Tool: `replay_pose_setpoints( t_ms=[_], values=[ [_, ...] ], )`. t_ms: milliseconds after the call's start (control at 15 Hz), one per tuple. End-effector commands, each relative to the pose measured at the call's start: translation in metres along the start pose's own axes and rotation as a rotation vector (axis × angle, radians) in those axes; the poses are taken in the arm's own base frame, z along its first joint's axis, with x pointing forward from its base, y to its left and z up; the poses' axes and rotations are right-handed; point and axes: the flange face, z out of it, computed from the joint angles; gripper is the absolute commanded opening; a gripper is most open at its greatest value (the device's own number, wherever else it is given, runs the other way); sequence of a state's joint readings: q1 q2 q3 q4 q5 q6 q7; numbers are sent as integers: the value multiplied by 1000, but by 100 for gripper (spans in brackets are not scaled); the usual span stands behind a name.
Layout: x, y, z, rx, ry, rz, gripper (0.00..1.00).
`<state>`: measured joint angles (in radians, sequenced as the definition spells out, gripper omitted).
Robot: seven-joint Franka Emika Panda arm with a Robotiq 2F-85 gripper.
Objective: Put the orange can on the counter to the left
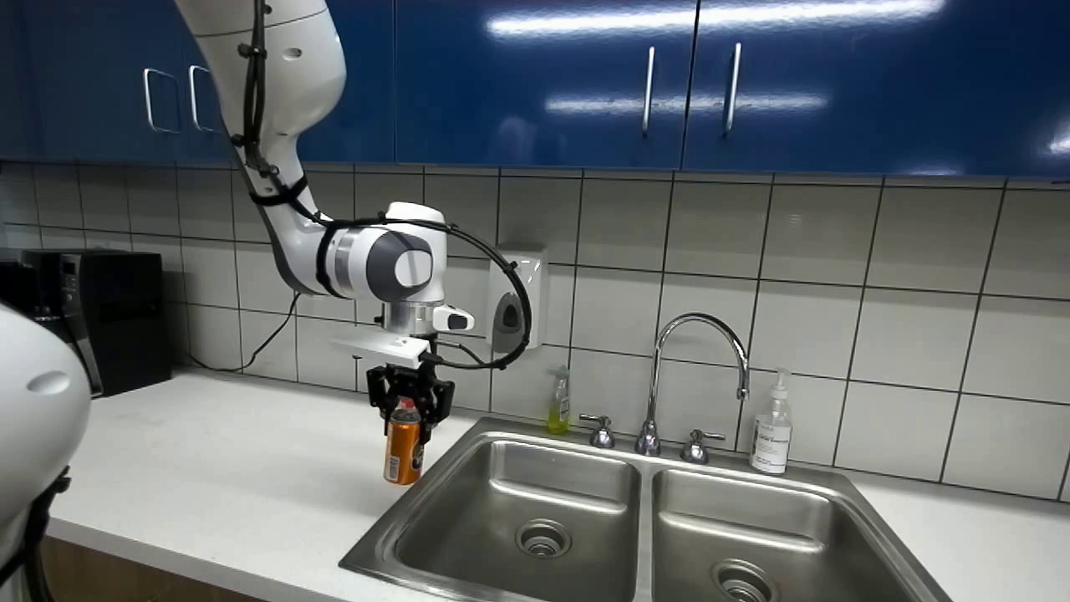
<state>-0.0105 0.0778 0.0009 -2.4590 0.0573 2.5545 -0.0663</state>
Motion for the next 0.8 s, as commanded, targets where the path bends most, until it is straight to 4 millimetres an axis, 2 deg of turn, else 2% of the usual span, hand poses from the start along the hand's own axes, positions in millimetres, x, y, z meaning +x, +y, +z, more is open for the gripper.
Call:
replay_pose_setpoints(
  t_ms=[0, 733],
  values=[
    [-11, -29, -8, 18, -11, -73, 38],
    [-18, -119, 10, 64, -33, -203, 38]
  ],
)
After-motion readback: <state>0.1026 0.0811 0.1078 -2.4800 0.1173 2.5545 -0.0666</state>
